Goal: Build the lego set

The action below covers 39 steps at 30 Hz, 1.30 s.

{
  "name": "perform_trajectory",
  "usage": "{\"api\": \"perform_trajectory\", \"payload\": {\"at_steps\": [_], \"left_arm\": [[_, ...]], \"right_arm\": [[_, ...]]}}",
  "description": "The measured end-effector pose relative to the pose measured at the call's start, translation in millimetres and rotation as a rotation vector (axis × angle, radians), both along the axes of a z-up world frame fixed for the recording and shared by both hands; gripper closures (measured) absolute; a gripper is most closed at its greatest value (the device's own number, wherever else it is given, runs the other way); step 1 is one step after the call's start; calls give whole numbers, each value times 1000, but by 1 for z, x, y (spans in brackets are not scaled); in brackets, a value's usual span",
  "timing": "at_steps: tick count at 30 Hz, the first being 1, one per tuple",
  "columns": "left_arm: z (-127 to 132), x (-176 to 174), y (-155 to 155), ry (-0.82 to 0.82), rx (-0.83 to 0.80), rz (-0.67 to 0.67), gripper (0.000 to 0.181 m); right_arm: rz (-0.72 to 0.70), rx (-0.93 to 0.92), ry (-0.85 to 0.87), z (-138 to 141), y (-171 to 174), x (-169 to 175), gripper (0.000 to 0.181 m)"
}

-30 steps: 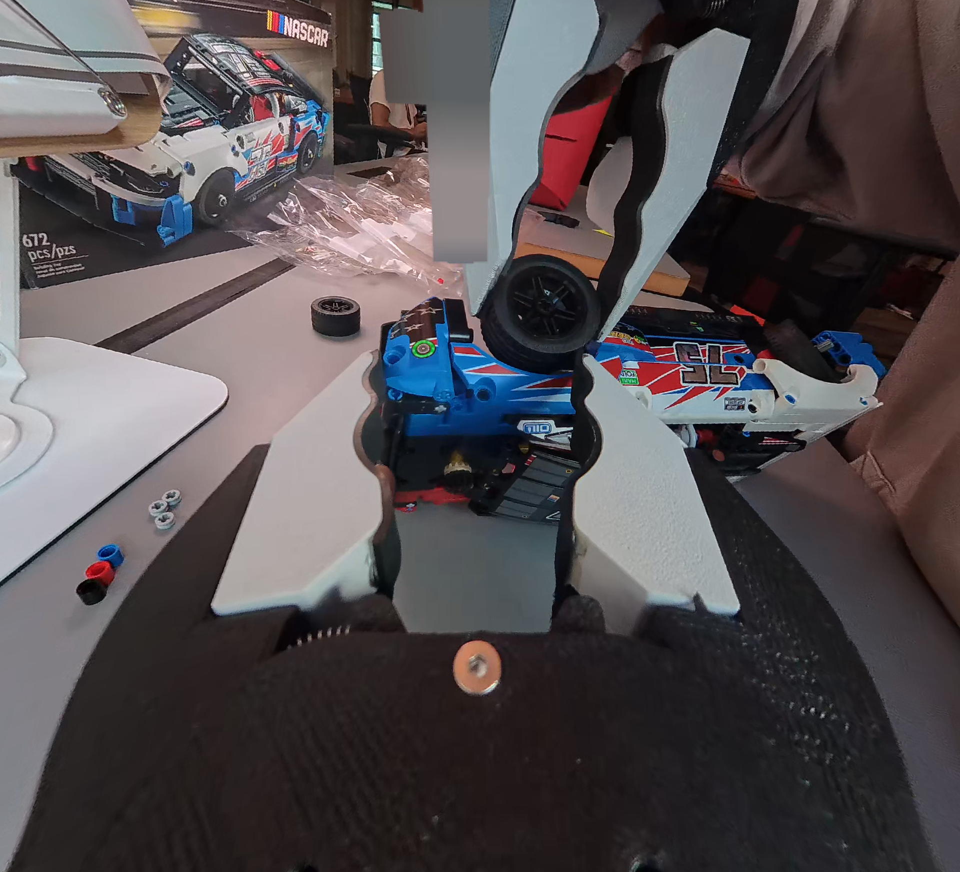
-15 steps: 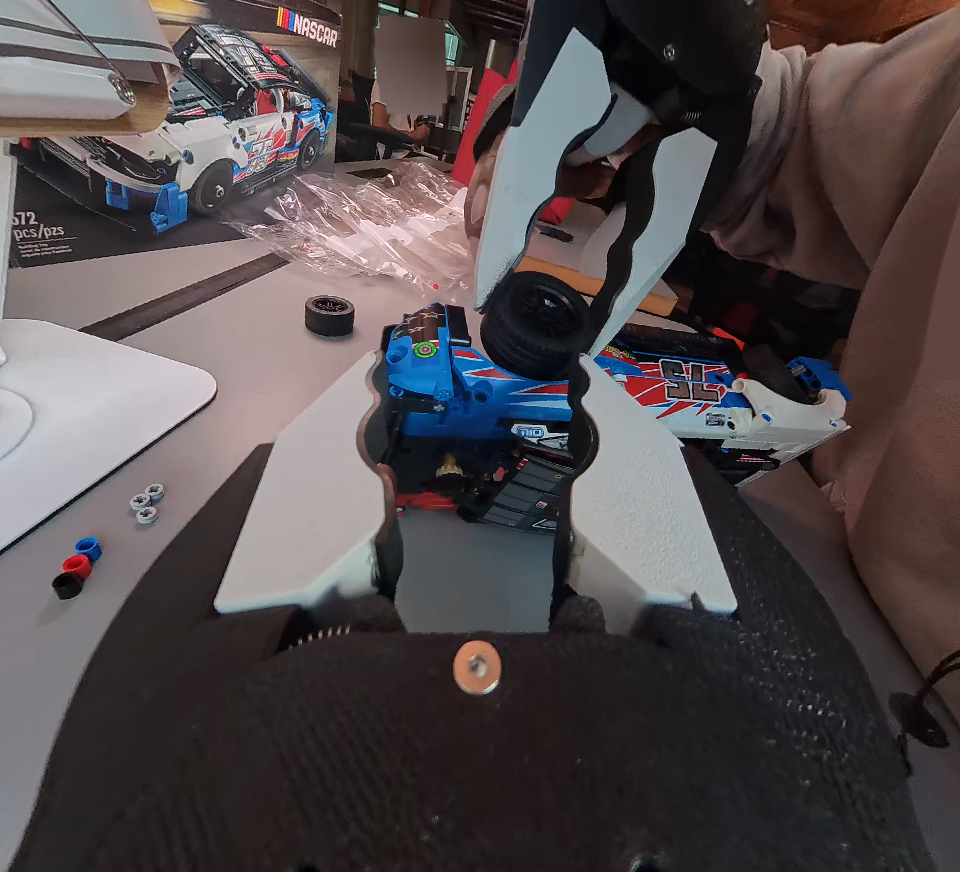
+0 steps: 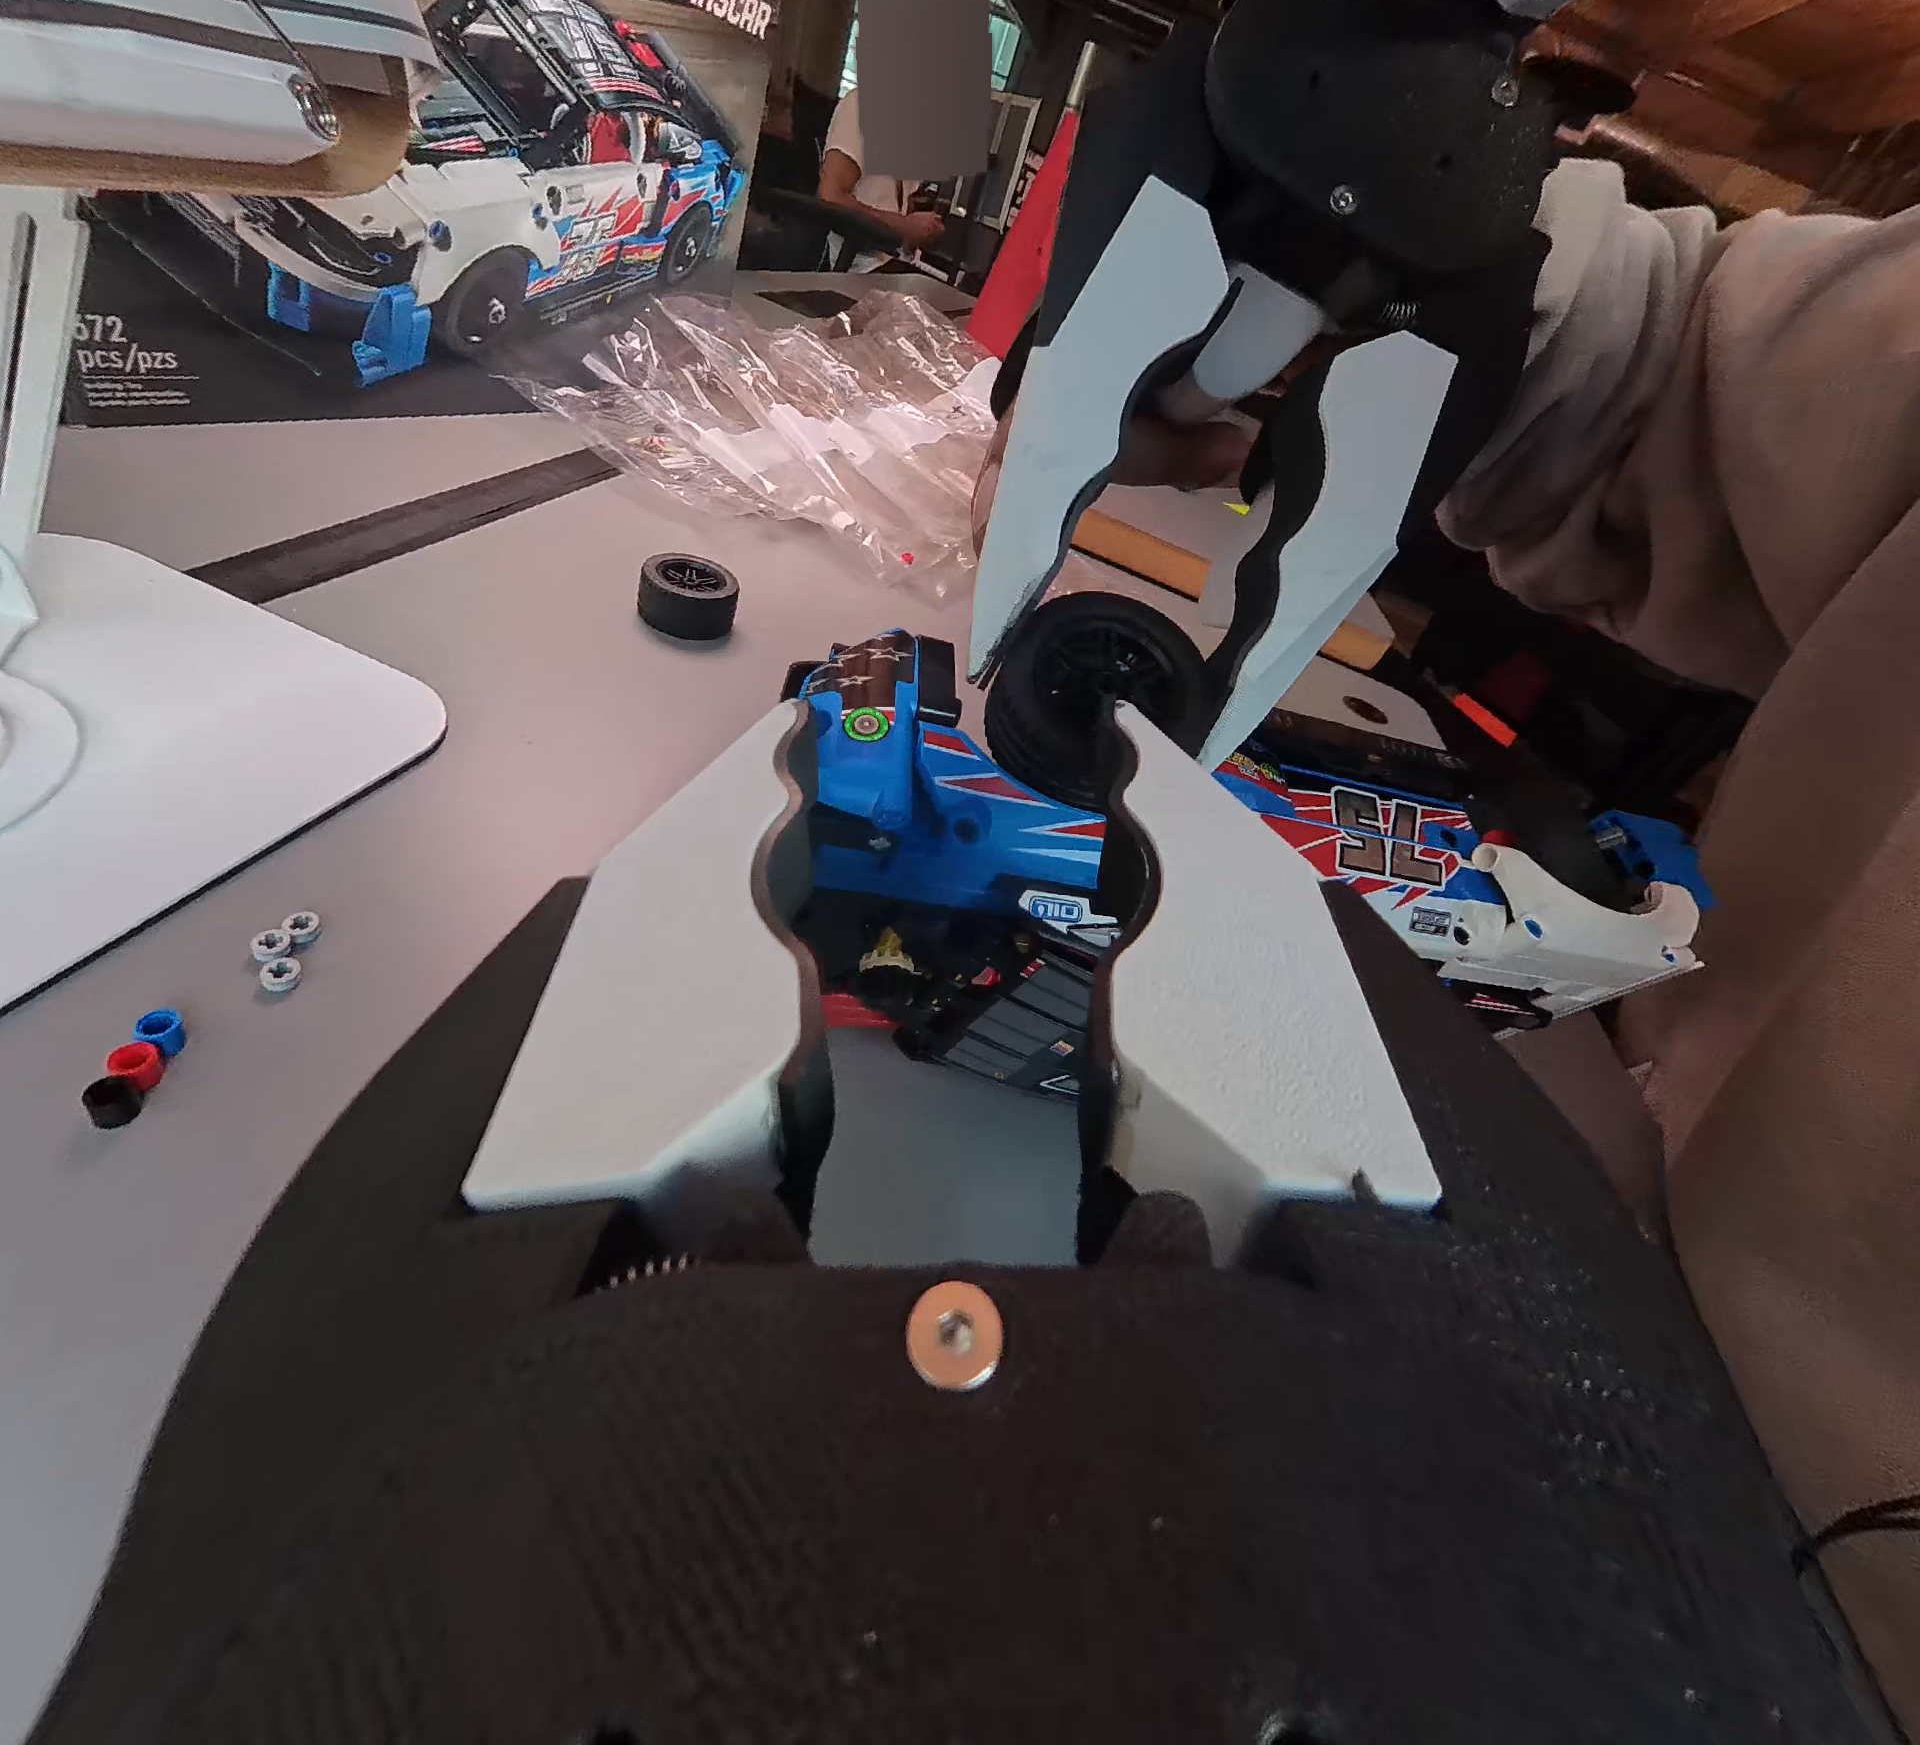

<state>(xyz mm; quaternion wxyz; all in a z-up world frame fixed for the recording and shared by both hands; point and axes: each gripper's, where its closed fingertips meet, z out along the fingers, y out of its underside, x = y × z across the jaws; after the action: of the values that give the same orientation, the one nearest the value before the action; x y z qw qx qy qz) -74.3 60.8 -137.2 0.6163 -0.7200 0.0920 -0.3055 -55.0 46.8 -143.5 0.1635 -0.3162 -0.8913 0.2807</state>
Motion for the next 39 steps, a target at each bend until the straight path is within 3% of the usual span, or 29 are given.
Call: {"api": "perform_trajectory", "payload": {"at_steps": [6, 11, 14, 22, 30, 39], "left_arm": [[0, 2, 2, 184, -11, 54, 132], [2, 6, 2, 231, -14, 59, 130], [4, 7, 3, 258, -3, 70, 130], [7, 4, 5, 263, 6, 105, 134], [5, 8, 2, 290, -25, 67, 132], [-3, 8, 5, 239, -78, 74, 135]], "right_arm": [[-15, 10, 50, 1, 2, 2, 137], [15, 75, 27, 13, 3, 8, 135], [8, 117, -19, 18, 4, 10, 144], [-16, 237, -115, 12, 8, 12, 147], [-10, 437, 3, 6, 4, 18, 162], [-47, 379, -127, 1, 6, 18, 162]]}}
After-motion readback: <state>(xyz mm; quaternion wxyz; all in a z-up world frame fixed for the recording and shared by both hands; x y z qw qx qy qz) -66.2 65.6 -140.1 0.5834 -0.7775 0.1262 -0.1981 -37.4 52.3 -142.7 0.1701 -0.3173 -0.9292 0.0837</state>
